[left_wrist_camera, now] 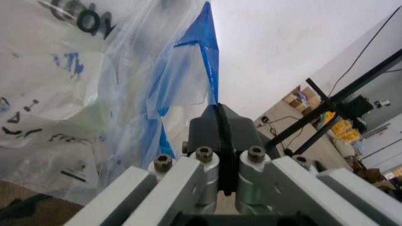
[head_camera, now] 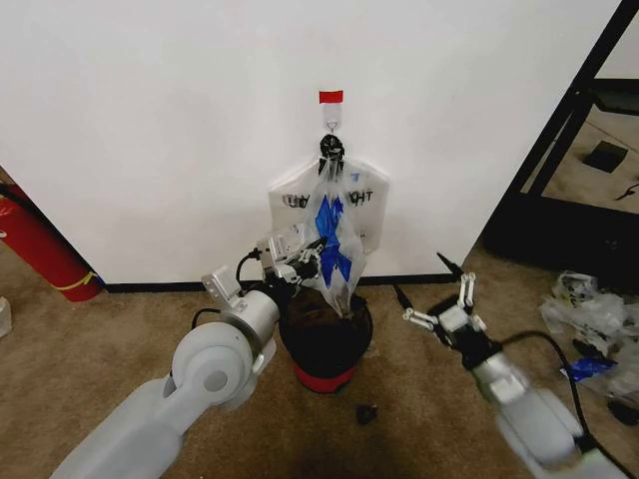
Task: Pick up the garbage bag from the wall and place it over the trash bin.
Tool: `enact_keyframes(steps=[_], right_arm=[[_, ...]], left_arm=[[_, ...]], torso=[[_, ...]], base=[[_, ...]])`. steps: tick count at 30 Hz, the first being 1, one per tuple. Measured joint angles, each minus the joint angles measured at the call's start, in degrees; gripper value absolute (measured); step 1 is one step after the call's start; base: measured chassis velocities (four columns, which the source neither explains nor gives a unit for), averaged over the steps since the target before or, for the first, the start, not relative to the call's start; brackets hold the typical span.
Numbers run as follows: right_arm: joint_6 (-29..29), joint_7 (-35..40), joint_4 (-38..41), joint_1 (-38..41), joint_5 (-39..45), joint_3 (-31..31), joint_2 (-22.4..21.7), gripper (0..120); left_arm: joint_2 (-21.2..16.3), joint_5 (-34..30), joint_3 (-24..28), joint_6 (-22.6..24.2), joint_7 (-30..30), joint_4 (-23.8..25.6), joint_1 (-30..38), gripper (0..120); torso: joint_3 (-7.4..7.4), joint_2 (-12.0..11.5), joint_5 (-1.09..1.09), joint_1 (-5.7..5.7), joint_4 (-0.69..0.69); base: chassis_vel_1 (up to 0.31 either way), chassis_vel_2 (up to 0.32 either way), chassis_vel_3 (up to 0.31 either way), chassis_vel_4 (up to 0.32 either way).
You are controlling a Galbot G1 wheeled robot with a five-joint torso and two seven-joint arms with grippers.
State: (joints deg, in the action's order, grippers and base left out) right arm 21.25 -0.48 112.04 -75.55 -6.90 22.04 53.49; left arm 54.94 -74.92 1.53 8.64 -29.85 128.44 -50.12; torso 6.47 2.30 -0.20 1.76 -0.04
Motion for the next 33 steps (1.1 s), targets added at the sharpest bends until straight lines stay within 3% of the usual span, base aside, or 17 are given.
enact_keyframes(steps=[5,14,20,33], right_arm=[[-0.75,-2.45,-7.10,13.55,-2.31,-12.71,-2.25,100],[-2.59,-2.43,-11.61,19.57,-6.59,-18.08,-0.25,95],[-3.20,-2.37,-13.79,23.31,-10.02,-20.63,-0.11,70],[-4.49,-2.88,-16.27,26.89,-11.62,-22.84,0.59,27]], left_arm=[[0.27,-0.08,0.19,0.14,-0.18,0.34,0.31,0],[0.05,-0.10,0.16,0.21,-0.18,0.75,0.09,0],[-0.02,-0.02,0.22,0.26,-0.14,1.07,-0.09,0],[-0.28,-0.06,0.28,0.38,-0.13,1.70,-0.36,0]], torso=[[0.00,0.00,-0.01,0.00,0.00],[0.00,-0.01,-0.01,0.00,0.00],[-0.01,-0.01,-0.01,0.00,-0.01],[-0.01,-0.01,-0.01,0.00,-0.01]], base=[[0.000,0.000,0.000,0.000],[0.000,0.000,0.000,0.000],[0.000,0.000,0.000,0.000],[0.000,0.000,0.000,0.000]])
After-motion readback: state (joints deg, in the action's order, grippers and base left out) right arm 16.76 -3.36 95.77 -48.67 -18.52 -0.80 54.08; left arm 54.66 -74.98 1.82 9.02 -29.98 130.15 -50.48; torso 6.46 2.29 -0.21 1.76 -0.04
